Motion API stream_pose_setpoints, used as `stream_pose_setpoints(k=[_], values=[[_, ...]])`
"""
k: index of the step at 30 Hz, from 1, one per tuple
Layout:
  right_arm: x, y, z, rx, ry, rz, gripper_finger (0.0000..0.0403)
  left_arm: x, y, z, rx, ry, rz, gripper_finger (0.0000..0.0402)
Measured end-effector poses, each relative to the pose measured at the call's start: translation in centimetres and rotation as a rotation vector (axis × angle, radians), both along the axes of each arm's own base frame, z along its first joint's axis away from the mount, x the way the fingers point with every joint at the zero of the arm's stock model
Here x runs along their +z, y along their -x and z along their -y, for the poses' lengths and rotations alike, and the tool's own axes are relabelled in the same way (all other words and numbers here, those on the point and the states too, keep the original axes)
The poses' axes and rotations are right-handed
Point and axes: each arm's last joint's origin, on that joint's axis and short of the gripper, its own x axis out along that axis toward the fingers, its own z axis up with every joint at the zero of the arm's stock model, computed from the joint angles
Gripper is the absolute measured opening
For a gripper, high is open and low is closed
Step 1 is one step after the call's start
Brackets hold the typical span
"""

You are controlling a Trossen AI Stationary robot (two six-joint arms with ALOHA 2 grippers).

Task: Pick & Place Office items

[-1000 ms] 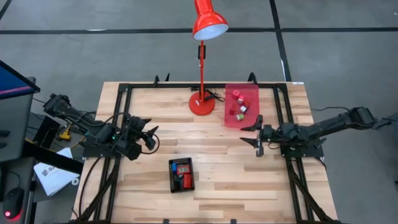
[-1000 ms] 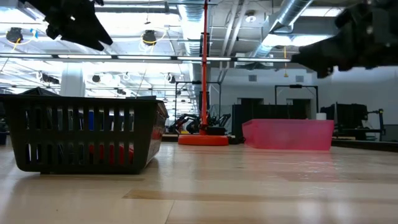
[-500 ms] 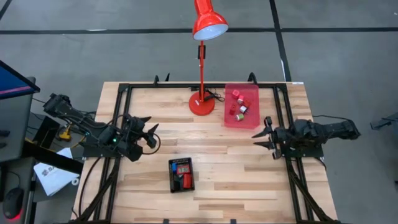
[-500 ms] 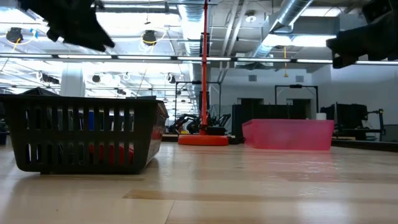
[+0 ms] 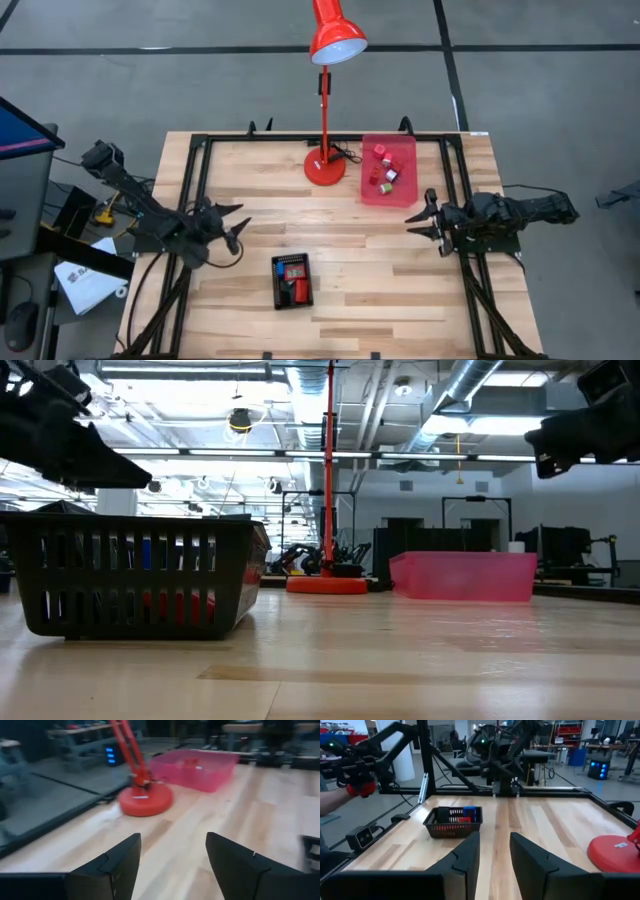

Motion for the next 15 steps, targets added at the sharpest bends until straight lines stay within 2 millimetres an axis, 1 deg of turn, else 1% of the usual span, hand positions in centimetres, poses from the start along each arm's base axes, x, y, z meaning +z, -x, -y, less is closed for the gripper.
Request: stream_pose_setpoints(k=[3,6,12,15], values=[[0.0,0.0,0.0,-0.005,-0.006,0.0,0.0101,-0.5,0.2,-0.2,-0.11,0.022,0.007,0.0219],[0.0,0.0,0.0,-0.008,-0.03,-0.002,0.0101,-1.5,0.7,-0.8,-0.162,0.012,0.044,0.0205],[0.0,0.0,0.0,-0.01,-0.065,-0.006,0.0101,0.1,0.9,-2.1,-0.288,-0.008,0.103,0.0173],[0.0,0.0,0.0,-0.011,-0.084,-0.007,0.0101,0.8,1.0,-3.1,-0.285,-0.033,0.149,0.0165]])
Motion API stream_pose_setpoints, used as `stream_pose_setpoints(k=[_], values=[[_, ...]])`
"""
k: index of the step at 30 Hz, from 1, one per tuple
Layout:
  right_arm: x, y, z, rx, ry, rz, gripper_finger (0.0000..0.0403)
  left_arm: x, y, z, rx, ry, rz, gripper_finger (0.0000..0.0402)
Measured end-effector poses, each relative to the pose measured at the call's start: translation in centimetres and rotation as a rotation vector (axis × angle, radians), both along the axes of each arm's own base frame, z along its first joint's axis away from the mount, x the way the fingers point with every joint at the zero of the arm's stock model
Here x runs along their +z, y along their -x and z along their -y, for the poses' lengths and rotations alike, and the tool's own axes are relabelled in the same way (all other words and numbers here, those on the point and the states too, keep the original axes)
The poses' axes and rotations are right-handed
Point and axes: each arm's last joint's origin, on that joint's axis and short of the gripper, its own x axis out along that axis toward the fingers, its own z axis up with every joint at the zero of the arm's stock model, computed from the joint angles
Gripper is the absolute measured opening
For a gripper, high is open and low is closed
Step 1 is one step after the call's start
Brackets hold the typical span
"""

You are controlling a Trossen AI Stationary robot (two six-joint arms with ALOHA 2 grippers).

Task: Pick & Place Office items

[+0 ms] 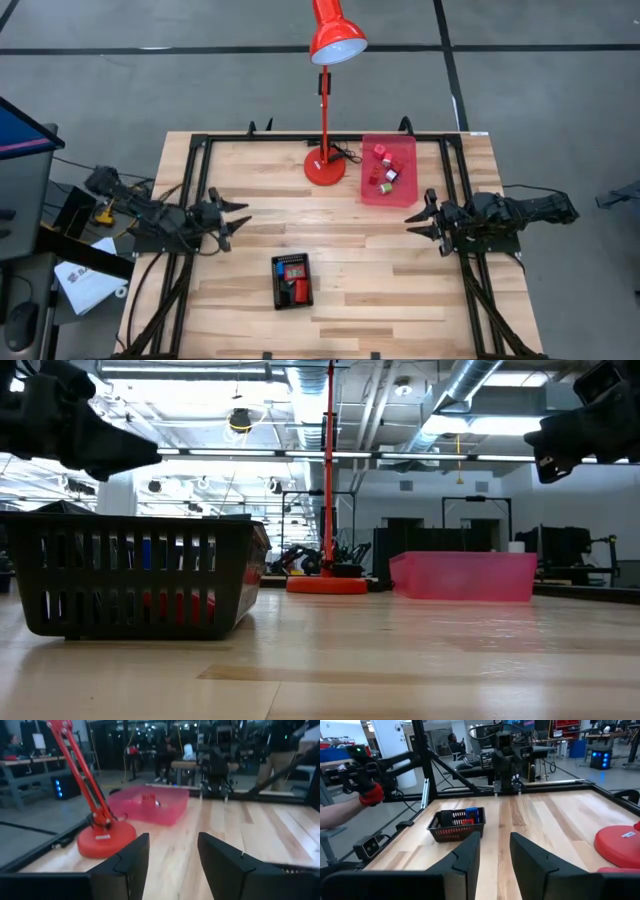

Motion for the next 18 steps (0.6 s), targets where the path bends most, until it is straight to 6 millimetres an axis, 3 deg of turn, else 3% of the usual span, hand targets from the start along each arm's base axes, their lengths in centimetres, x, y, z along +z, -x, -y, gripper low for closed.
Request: stream_pose_setpoints(k=[8,18], values=[[-0.3,0.0,0.0,-0.002,-0.024,-0.032,0.0101,0.8,0.2,-2.0,-0.043,-0.031,0.08,0.0168],[-0.6,0.0,0.0,0.0,-0.028,-0.061,0.0101,0.2,-0.4,-3.3,-0.126,-0.03,0.01,0.0165]])
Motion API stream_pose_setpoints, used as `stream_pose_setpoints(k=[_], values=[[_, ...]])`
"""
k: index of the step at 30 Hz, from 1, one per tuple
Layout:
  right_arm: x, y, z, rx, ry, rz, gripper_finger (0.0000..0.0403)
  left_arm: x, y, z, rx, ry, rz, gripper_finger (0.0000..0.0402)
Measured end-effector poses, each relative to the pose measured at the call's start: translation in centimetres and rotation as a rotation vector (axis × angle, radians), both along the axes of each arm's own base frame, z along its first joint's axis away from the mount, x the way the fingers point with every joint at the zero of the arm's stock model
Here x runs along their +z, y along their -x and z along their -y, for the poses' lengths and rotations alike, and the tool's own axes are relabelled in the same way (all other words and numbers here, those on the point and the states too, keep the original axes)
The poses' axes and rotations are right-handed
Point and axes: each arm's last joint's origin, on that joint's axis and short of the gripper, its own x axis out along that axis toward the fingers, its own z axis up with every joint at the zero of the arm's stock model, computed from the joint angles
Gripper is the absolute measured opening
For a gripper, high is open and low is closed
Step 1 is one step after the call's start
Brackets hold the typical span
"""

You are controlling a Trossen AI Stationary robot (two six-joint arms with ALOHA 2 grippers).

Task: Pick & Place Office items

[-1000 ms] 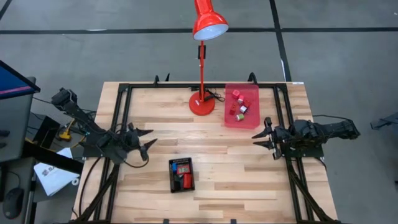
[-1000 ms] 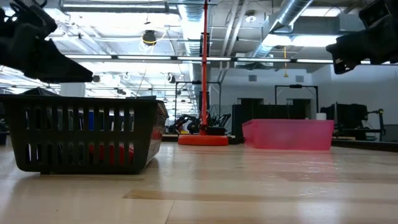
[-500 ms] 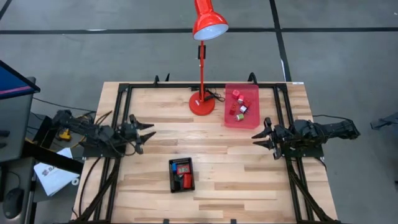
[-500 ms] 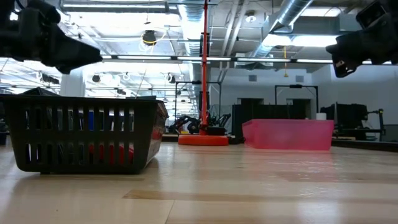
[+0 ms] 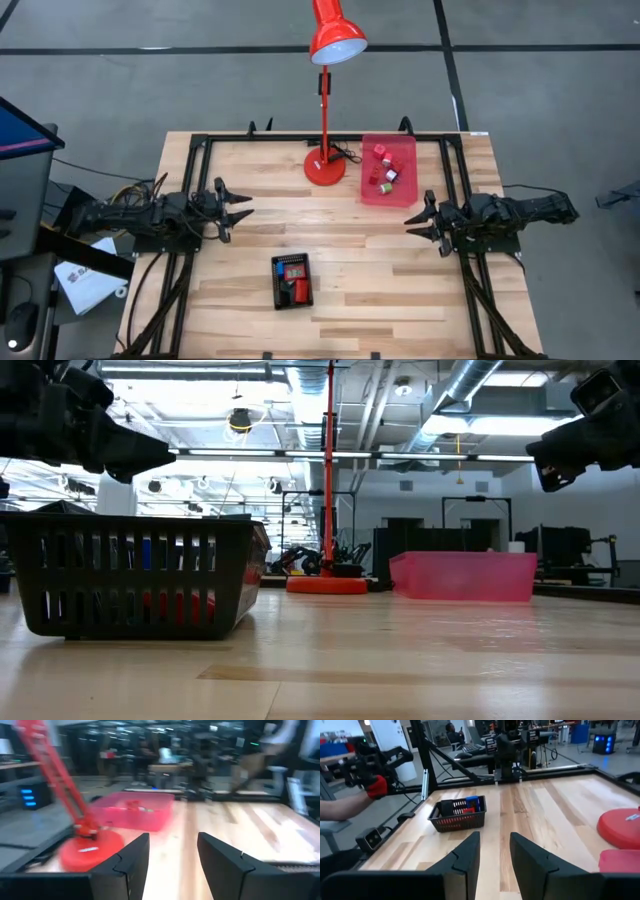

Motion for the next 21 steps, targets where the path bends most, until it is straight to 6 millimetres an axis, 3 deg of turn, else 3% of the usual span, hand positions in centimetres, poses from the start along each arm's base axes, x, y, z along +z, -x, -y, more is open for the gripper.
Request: stream_pose_setpoints(k=[10,21], values=[[-0.1,0.0,0.0,-0.014,-0.126,-0.021,0.0101,-0.1,0.1,-1.2,-0.184,-0.055,-0.02,0.0164],[-0.1,0.0,0.0,-0.013,-0.126,-0.024,0.0101,-0.2,0.3,-2.2,-0.041,0.017,-0.017,0.0163]])
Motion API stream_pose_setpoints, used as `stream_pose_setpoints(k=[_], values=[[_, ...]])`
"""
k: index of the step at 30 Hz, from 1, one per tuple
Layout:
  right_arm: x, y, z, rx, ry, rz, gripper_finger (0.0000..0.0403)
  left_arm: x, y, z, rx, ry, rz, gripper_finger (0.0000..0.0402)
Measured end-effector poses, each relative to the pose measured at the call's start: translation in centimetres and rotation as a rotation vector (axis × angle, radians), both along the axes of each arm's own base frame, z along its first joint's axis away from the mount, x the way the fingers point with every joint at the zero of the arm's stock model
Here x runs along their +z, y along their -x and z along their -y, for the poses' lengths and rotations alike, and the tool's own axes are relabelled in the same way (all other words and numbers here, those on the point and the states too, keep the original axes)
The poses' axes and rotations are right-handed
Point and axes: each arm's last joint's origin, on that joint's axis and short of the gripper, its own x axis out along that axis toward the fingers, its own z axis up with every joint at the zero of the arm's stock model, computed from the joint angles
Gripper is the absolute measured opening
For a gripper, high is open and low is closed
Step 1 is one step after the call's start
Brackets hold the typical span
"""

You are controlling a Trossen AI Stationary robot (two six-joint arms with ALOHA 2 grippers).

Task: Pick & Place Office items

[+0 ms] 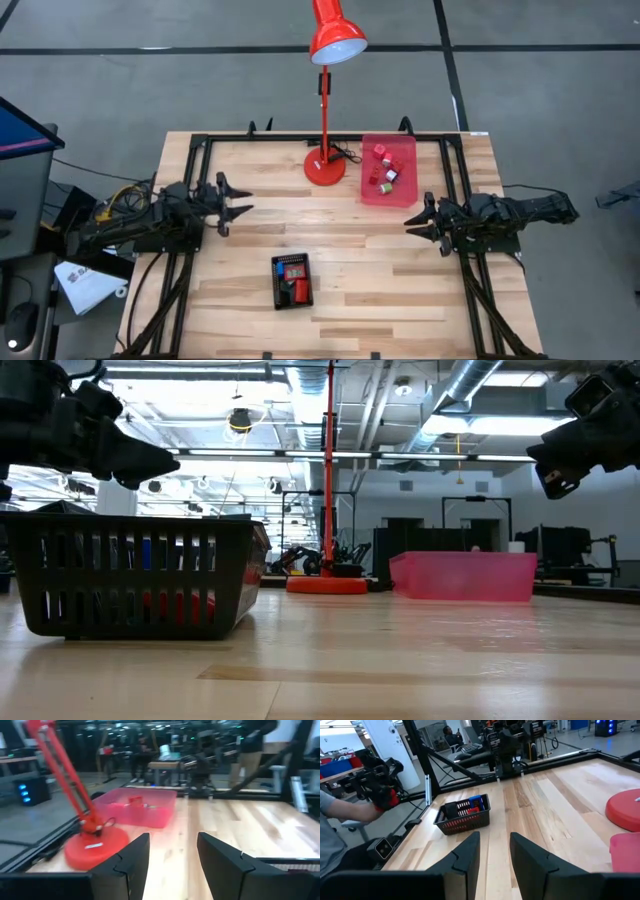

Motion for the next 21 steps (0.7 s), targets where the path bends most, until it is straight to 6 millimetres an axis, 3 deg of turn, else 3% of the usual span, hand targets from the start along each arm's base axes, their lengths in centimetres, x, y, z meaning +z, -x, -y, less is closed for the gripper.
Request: stream_pose_setpoints(k=[7,21], values=[[0.0,0.0,0.0,0.0,0.0,0.0,0.0101,-0.03,-0.1,-0.1,0.04,0.174,0.035,0.0163],[0.0,0.0,0.0,0.0,0.0,0.0,0.0101,0.09,-0.1,-0.11,0.041,0.173,0.047,0.0163]])
